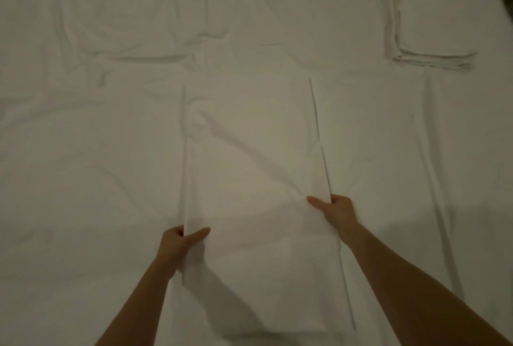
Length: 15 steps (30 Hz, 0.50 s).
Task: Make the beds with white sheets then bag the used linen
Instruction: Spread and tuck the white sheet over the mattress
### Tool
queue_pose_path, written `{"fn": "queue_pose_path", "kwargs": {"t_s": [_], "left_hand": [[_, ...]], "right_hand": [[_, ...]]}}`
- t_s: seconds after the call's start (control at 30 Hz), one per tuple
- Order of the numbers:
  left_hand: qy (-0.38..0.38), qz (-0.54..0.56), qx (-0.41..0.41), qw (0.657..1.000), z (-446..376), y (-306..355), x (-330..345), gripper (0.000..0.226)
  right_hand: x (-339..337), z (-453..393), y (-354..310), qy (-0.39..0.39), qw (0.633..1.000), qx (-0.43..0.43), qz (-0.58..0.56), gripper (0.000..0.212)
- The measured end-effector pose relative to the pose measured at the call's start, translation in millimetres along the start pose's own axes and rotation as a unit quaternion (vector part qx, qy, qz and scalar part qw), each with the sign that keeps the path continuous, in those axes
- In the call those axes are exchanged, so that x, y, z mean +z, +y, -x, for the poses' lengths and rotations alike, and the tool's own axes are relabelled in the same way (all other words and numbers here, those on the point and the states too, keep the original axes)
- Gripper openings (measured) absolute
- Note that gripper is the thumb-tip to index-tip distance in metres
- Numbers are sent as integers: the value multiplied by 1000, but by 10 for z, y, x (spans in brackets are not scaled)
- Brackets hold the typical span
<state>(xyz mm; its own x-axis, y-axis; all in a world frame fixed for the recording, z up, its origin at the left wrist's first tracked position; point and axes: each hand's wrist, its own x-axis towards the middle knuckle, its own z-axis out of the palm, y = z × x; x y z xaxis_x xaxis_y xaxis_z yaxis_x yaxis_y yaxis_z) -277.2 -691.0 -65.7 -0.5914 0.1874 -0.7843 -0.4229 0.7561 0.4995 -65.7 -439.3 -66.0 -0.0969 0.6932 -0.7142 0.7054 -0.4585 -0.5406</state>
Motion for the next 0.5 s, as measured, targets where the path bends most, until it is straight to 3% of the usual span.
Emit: {"fn": "queue_pose_path", "kwargs": {"t_s": [0.17, 0.33, 0.5], "left_hand": [[56, -87, 36, 994, 284, -116, 4, 31], [84, -157, 118, 977, 737, 510, -75, 58], [99, -170, 211, 957, 1552, 1478, -363, 56]], "right_hand": [[-67, 459, 193, 52, 993, -38, 98, 31], [-246, 893, -420, 42, 965, -161, 200, 36], [-613, 1655, -1360, 4, 862, -325, 388, 34]]}}
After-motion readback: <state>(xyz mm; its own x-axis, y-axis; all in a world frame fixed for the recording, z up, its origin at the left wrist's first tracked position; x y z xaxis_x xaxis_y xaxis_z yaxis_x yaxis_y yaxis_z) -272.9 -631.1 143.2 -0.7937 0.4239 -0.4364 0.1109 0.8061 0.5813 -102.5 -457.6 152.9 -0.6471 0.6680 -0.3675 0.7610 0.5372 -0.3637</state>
